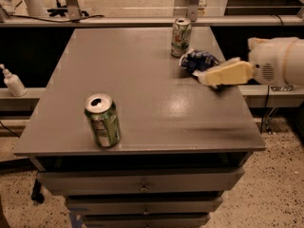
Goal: Move blue chip bag near 7up can
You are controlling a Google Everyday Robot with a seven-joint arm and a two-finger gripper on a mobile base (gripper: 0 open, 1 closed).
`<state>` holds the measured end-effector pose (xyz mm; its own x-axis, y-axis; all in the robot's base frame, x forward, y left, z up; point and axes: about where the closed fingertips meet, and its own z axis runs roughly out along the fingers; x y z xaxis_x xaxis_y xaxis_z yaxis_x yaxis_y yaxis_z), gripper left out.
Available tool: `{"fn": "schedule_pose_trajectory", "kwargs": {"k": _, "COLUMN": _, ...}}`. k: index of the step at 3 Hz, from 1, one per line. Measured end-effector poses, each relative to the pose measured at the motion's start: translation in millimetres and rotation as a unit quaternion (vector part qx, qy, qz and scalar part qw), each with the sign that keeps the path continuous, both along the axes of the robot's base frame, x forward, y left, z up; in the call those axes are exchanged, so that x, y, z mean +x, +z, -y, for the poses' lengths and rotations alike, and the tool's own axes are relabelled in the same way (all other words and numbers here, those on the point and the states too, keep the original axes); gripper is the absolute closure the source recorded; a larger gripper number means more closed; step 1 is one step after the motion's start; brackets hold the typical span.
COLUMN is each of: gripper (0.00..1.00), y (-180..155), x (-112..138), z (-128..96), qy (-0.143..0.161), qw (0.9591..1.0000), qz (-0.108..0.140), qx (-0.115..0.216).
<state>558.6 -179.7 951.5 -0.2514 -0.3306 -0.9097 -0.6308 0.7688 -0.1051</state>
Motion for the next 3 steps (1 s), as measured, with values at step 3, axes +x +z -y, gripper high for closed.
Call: {"fn": "schedule_pose_trajectory", "kwargs": {"k": 3, "gripper": 0.00, "y": 1.5, "x": -73.7, "z": 78.7, "qy": 0.027, "qw": 0.9985, "qz": 0.047, "qx": -0.012}}
